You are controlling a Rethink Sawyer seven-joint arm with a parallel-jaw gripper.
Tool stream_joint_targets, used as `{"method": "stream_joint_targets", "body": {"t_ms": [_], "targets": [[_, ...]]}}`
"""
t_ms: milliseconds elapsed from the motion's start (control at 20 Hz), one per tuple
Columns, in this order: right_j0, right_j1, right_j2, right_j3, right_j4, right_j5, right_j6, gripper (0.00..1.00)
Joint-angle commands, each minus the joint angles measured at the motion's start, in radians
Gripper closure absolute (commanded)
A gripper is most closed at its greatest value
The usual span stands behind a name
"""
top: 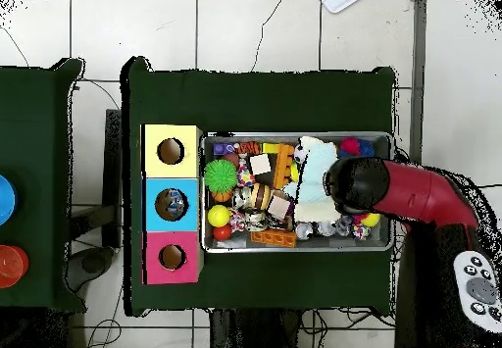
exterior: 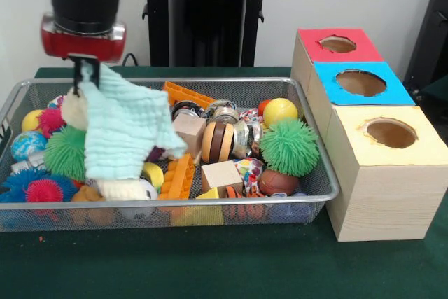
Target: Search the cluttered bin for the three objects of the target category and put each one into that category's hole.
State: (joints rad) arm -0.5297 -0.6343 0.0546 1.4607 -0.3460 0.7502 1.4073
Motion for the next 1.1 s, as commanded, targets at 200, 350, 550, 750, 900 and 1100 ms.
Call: {"method": "stream_joint_targets", "body": {"t_ms": [200,350,550,750,900,1100], "targets": [[-0.055,0.061,0.193,0.019,-0.076,0.065,-0.252,1.0],[-0.053,0.073,0.208,0.022,-0.078,0.062,-0.216,1.0],[-0.047,0.072,0.213,0.035,-0.082,0.05,-0.183,1.0],[-0.045,0.067,0.216,0.047,-0.087,0.047,-0.165,1.0],[-0.044,0.063,0.218,0.048,-0.092,0.051,-0.16,1.0],[-0.054,0.06,0.235,0.072,-0.078,0.034,-0.143,1.0]]}}
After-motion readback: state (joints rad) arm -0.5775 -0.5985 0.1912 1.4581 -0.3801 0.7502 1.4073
